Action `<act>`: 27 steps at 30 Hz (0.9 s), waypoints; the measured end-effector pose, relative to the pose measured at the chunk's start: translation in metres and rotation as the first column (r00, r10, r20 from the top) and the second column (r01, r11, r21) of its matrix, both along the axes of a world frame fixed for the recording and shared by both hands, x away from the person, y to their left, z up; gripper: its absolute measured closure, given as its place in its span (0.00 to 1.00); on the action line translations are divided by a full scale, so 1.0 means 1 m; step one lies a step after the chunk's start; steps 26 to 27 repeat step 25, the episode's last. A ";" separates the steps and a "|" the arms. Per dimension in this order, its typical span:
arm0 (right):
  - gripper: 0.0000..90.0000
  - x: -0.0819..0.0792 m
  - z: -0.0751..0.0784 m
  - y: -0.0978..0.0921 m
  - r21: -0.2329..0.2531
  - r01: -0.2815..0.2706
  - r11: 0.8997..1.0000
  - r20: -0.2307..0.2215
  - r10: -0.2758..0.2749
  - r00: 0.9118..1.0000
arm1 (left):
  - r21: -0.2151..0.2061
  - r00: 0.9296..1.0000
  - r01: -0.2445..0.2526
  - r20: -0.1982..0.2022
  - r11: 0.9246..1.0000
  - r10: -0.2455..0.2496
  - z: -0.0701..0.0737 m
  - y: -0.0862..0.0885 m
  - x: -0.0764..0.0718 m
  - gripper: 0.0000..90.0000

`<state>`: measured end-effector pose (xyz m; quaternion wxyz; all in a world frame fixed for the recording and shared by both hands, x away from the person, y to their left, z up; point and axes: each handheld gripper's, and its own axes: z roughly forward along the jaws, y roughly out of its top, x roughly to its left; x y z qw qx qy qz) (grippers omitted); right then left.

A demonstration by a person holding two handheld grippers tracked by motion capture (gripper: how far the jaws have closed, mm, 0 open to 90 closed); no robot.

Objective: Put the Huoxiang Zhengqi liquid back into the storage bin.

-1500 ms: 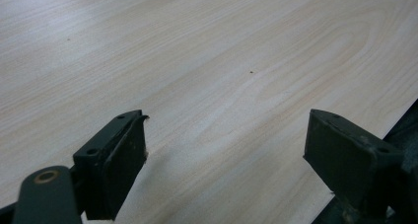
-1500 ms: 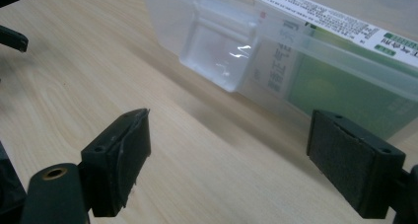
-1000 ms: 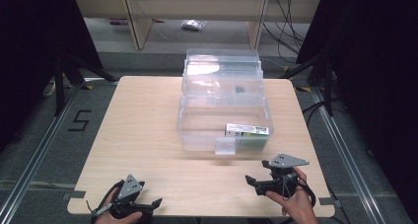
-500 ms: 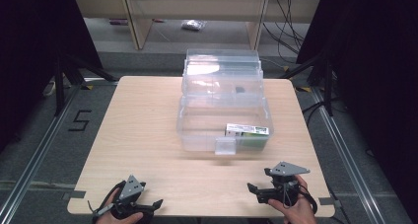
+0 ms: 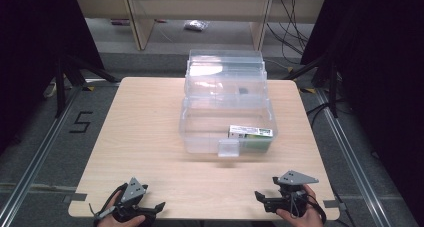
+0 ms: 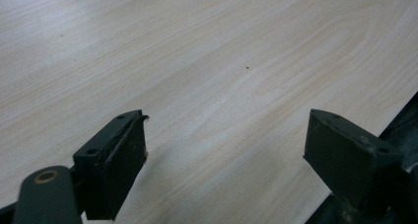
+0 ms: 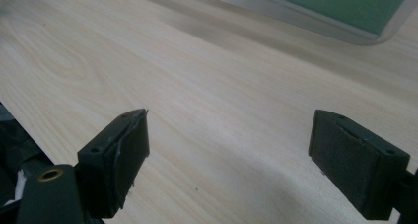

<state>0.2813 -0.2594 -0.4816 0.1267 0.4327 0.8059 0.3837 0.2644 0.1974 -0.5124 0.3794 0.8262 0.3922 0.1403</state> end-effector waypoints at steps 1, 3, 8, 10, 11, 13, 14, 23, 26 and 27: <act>0.18 -0.001 0.000 0.000 -0.003 -0.002 1.000 -0.001 0.002 1.000 | 0.006 1.000 -0.009 0.006 1.000 0.009 0.000 0.000 0.000 0.17; 0.18 -0.003 -0.001 -0.001 -0.011 -0.002 1.000 -0.003 0.002 1.000 | 0.003 1.000 -0.010 0.004 1.000 0.010 0.000 -0.001 0.000 0.17; 0.18 -0.007 -0.005 -0.004 -0.013 -0.016 1.000 -0.010 0.016 1.000 | 0.000 1.000 -0.004 0.001 1.000 0.004 0.000 0.000 0.000 0.17; 0.18 -0.011 -0.005 -0.005 -0.012 0.016 1.000 -0.032 -0.016 0.999 | -0.004 1.000 -0.005 0.003 1.000 0.005 0.000 -0.001 0.000 0.17; 0.18 -0.010 -0.006 -0.006 -0.013 0.001 1.000 -0.021 -0.001 1.000 | -0.003 1.000 -0.004 0.001 1.000 0.004 0.000 0.000 0.000 0.17; 0.18 -0.011 -0.007 -0.007 -0.009 0.003 1.000 -0.028 -0.003 1.000 | -0.008 1.000 -0.008 0.003 1.000 0.008 0.000 -0.001 0.000 0.17; 0.18 -0.011 -0.007 -0.007 -0.014 -0.002 1.000 -0.028 0.002 1.000 | -0.010 1.000 -0.009 0.003 1.000 0.010 0.000 -0.001 0.000 0.17; 0.18 -0.013 -0.009 -0.006 -0.021 0.016 1.000 -0.039 -0.017 0.999 | -0.007 1.000 -0.020 0.003 1.000 0.020 -0.001 -0.002 0.000 0.17; 0.18 -0.013 -0.010 -0.006 -0.015 0.019 1.000 -0.044 -0.020 0.999 | -0.027 1.000 -0.022 0.004 0.999 0.022 -0.001 -0.002 0.000 0.17; 0.18 -0.013 -0.010 -0.006 -0.015 0.019 1.000 -0.044 -0.020 0.999 | -0.027 1.000 -0.022 0.004 0.999 0.022 -0.001 -0.002 0.000 0.17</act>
